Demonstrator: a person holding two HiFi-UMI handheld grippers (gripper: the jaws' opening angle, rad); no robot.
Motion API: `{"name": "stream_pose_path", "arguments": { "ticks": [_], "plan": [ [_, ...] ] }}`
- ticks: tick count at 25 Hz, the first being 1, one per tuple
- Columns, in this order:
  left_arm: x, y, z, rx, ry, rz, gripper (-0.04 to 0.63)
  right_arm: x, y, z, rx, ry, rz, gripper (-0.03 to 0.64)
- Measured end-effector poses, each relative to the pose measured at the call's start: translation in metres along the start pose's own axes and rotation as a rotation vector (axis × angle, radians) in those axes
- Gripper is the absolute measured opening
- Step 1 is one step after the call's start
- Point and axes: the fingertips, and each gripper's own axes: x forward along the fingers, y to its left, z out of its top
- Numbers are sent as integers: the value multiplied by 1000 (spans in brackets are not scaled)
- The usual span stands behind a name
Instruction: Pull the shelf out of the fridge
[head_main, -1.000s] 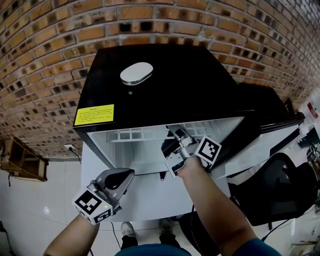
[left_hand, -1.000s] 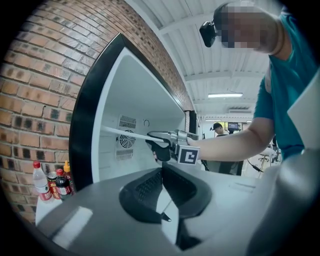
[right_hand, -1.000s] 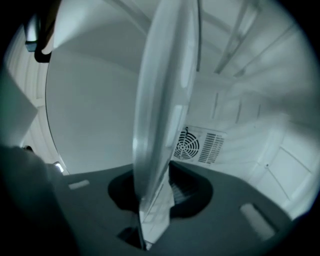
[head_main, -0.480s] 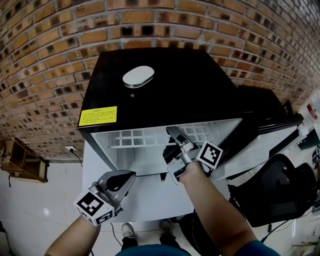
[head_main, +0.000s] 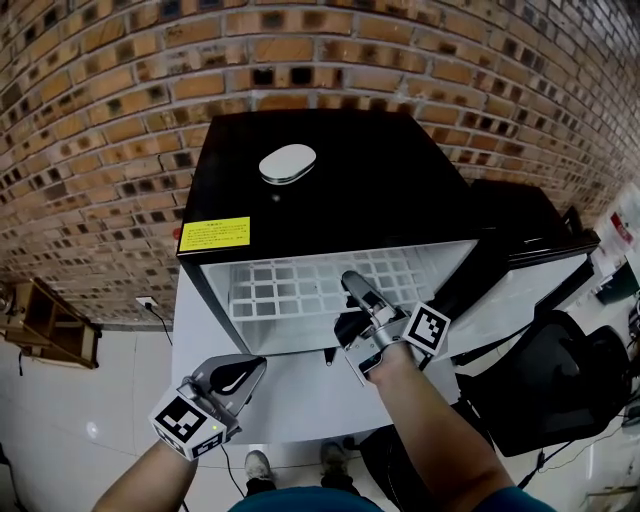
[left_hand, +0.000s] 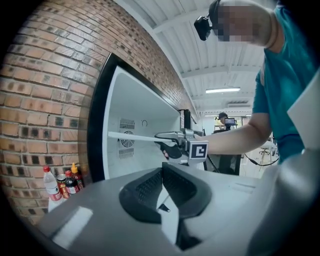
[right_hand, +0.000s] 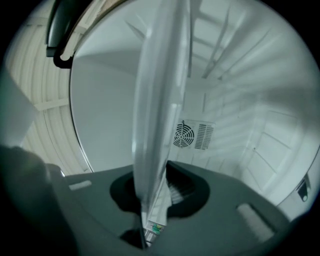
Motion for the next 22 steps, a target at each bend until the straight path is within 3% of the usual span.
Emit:
{"name": "stream_pose_path", "arguments": {
  "ticks": [14,22],
  "plan": [
    [-74,15,9,1,-24,93,-18,-41,9,-20,42,-25,10,44],
    [-109,17,5,26,-29,12,-18,-62,13,-32,47,-100,44,43]
  ]
}}
